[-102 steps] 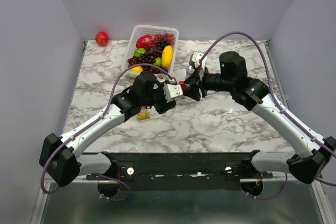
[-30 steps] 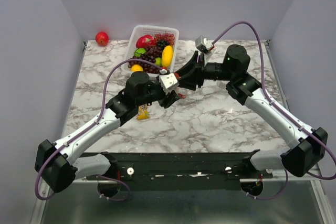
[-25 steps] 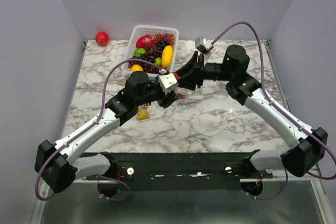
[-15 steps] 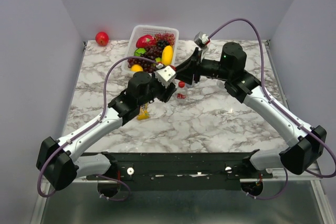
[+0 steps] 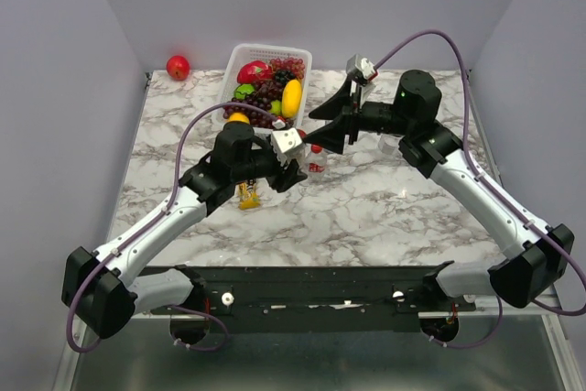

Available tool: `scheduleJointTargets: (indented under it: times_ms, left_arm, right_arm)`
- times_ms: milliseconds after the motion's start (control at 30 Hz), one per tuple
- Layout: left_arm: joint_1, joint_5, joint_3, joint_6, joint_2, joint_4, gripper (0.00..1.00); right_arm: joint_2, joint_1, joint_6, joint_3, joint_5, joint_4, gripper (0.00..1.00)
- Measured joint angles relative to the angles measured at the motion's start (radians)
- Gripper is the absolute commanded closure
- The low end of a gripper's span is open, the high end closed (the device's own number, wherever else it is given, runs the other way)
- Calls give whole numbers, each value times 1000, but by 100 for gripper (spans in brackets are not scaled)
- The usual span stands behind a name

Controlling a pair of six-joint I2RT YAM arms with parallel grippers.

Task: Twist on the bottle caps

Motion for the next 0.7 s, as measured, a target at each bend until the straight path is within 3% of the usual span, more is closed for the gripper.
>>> scheduleJointTargets:
  times_ms: [300, 700]
  left_arm:
    - [10, 141, 25, 72, -5, -45, 100]
    - [12, 196, 42, 82, 7, -47, 100]
  right_arm:
    - [0, -5, 16, 0, -169, 51, 23]
    - [14, -6, 52, -4, -231, 104, 28]
